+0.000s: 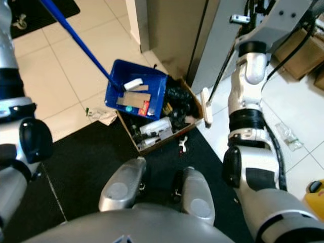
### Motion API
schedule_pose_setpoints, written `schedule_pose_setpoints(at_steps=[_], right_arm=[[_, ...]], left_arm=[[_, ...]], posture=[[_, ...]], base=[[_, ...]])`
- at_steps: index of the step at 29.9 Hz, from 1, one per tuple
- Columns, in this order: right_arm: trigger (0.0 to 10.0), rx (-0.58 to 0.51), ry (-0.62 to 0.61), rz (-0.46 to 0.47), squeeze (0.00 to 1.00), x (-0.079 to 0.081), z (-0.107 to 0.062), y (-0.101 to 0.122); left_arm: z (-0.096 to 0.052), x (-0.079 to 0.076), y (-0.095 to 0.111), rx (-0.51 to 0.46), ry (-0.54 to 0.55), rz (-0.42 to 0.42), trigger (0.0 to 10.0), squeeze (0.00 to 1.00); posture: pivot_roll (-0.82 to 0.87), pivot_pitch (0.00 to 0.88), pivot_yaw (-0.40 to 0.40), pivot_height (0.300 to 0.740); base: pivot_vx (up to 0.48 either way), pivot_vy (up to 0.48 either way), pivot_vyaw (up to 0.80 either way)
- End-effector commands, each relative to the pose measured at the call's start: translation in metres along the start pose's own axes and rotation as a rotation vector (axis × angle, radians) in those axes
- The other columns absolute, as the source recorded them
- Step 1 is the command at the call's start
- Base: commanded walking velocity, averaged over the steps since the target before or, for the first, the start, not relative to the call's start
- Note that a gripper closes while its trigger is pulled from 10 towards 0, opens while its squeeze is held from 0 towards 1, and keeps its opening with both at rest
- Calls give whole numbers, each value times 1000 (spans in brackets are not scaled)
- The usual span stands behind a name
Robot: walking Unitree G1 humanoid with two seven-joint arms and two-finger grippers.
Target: Sweep floor
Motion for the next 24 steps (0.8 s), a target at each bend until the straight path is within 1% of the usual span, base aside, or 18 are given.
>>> schedule_pose_setpoints(at_steps=[1,2,3,4,6,7,10,12,13,15,18,21,22,24], right_arm=[[10000,-6,0,-4,0,-1,-1,0],[10000,-6,0,-4,0,-1,-1,0],[10000,7,1,-5,0,-2,-3,-4],[10000,7,1,-5,0,-2,-3,-4],[10000,20,1,-8,0,-2,-5,-8],[10000,24,1,-9,0,-2,-6,-9],[10000,27,0,-10,0,-2,-7,-10],[10000,32,-4,-18,0,-3,-9,-12],[10000,32,-4,-18,0,-3,-9,-12],[10000,24,-13,-36,0,-7,-10,-10],[10000,-36,-57,-22,0,-18,-6,6],[10000,-58,-71,-9,0,-22,-4,13],[10000,-93,-81,-12,0,-26,-2,22],[10000,-183,-104,-78,0,-39,3,51]], left_arm=[[4,-2,26,-108,-36,72,10000,0],[4,-2,26,-108,-36,72,10000,0],[4,-9,28,-131,-78,113,10000,0],[4,-9,28,-131,-78,113,10000,0],[4,-17,26,-135,-118,130,10000,0],[4,-20,24,-135,-133,129,10000,0],[4,-22,22,-132,-143,127,10000,0],[4,-31,21,-139,-175,113,10000,0],[4,-31,21,-139,-175,113,10000,0],[4,-43,24,-167,-222,120,10000,0],[9,-54,27,-187,-259,129,10000,0],[11,-55,27,-189,-264,133,10000,0],[12,-58,27,-193,-272,133,10000,0],[16,-67,22,-192,-303,159,10000,0]], posture=[[244,0,-5,740],[244,0,-5,740],[245,0,-4,740],[245,0,-4,740],[242,0,0,740],[240,0,2,740],[239,0,3,740],[232,0,6,740],[232,0,6,740],[230,0,11,740],[218,0,20,740],[218,0,20,740],[213,0,22,740],[196,0,28,740]], base=[[0,0,0],[0,0,0],[0,0,0],[0,0,0],[0,0,0],[0,0,0],[0,0,0],[0,0,0],[0,0,0],[0,0,0],[0,0,0],[0,0,0],[0,0,0],[0,0,0]])
Point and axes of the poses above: a point about 5 cm out from each wrist's last joint towards the gripper, its own z axis pointing out of the wrist towards the gripper, its own y axis along the axis of the wrist's last joint, x = y × z, the point moved 5 cm from there along z, pointing out of the wrist towards the gripper, and after that the axes turned 9 degrees about z, right-handed, at the moved point
